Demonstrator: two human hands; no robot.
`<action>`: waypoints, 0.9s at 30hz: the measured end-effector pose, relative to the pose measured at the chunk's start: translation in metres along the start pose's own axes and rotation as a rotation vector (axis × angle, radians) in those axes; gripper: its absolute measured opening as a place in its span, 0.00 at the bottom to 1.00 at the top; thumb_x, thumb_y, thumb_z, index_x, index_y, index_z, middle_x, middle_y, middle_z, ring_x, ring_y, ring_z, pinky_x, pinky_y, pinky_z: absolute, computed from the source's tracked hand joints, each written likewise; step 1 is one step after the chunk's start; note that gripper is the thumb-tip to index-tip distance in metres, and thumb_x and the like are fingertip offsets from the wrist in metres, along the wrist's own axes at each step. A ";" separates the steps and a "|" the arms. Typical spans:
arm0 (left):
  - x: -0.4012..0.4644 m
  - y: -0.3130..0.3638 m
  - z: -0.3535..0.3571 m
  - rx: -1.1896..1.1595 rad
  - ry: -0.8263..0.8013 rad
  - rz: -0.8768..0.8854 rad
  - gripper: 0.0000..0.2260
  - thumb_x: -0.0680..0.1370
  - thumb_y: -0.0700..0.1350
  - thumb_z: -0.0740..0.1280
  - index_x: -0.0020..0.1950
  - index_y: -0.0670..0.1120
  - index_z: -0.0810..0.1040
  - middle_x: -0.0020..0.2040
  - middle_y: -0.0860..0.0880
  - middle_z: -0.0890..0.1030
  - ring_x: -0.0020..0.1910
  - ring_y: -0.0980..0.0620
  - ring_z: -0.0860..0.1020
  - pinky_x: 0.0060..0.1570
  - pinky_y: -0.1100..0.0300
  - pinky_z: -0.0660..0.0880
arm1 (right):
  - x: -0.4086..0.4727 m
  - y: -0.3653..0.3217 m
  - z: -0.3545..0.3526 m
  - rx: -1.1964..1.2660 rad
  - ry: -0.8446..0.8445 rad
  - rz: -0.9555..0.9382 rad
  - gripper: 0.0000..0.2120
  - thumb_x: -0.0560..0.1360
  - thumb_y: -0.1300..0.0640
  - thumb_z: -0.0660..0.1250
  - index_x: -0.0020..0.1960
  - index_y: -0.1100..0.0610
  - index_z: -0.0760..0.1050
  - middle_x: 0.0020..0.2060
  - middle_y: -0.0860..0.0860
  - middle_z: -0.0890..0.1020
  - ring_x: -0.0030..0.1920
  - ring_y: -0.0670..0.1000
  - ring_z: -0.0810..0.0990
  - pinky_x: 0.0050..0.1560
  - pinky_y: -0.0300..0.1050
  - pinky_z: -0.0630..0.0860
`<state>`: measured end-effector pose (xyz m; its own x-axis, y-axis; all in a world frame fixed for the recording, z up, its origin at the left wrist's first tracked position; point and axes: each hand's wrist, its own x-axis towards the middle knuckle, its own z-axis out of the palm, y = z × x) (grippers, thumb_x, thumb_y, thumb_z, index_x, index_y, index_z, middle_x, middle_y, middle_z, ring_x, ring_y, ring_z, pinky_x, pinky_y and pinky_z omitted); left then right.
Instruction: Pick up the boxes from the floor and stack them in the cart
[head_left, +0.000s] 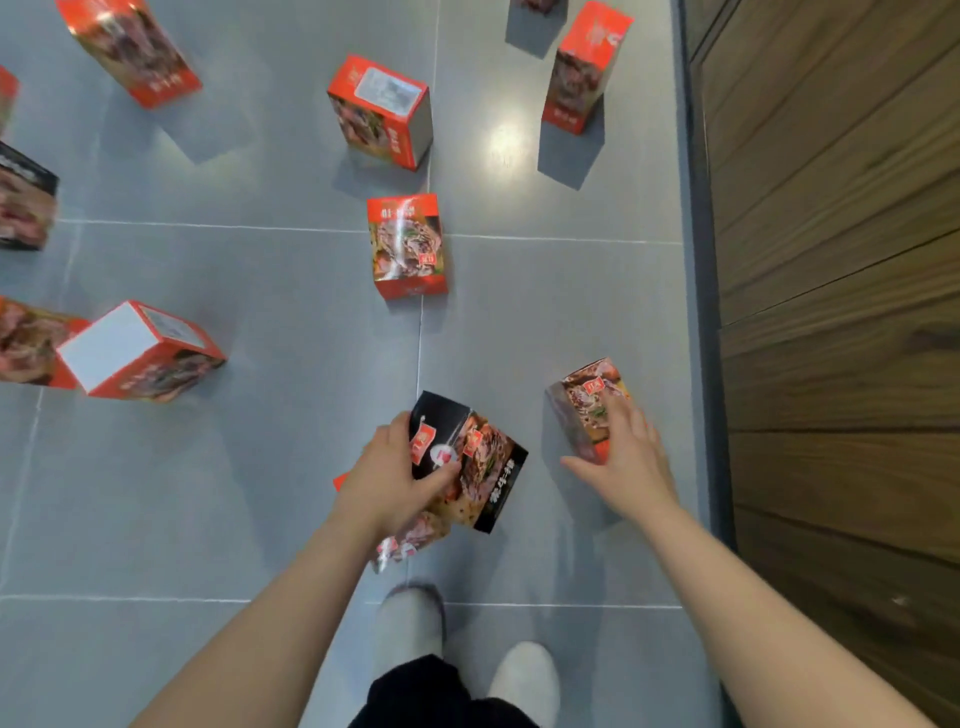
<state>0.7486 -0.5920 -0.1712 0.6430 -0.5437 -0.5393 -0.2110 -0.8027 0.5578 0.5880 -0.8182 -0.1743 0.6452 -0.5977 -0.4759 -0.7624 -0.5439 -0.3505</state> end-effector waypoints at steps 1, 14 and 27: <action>0.012 -0.005 0.006 0.002 0.006 -0.004 0.33 0.68 0.64 0.67 0.68 0.50 0.64 0.57 0.48 0.73 0.55 0.47 0.74 0.55 0.51 0.73 | 0.012 0.009 0.007 -0.042 0.017 0.031 0.48 0.67 0.41 0.73 0.77 0.51 0.49 0.75 0.54 0.57 0.74 0.56 0.56 0.72 0.53 0.54; 0.029 0.000 0.012 0.133 0.013 -0.004 0.37 0.66 0.70 0.62 0.69 0.51 0.62 0.58 0.50 0.73 0.54 0.50 0.74 0.52 0.50 0.75 | 0.043 0.020 0.007 0.001 0.008 0.115 0.48 0.67 0.47 0.73 0.76 0.47 0.45 0.62 0.59 0.66 0.62 0.62 0.67 0.61 0.57 0.68; -0.227 0.160 -0.256 0.134 0.244 -0.130 0.36 0.69 0.64 0.67 0.70 0.48 0.63 0.62 0.46 0.73 0.59 0.45 0.74 0.54 0.51 0.73 | -0.161 -0.152 -0.273 0.059 -0.152 -0.167 0.54 0.63 0.41 0.75 0.75 0.41 0.40 0.60 0.58 0.64 0.63 0.63 0.68 0.61 0.58 0.69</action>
<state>0.7572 -0.5347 0.2017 0.8253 -0.3723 -0.4246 -0.1999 -0.8958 0.3969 0.6138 -0.8004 0.1756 0.7515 -0.4041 -0.5214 -0.6498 -0.5897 -0.4796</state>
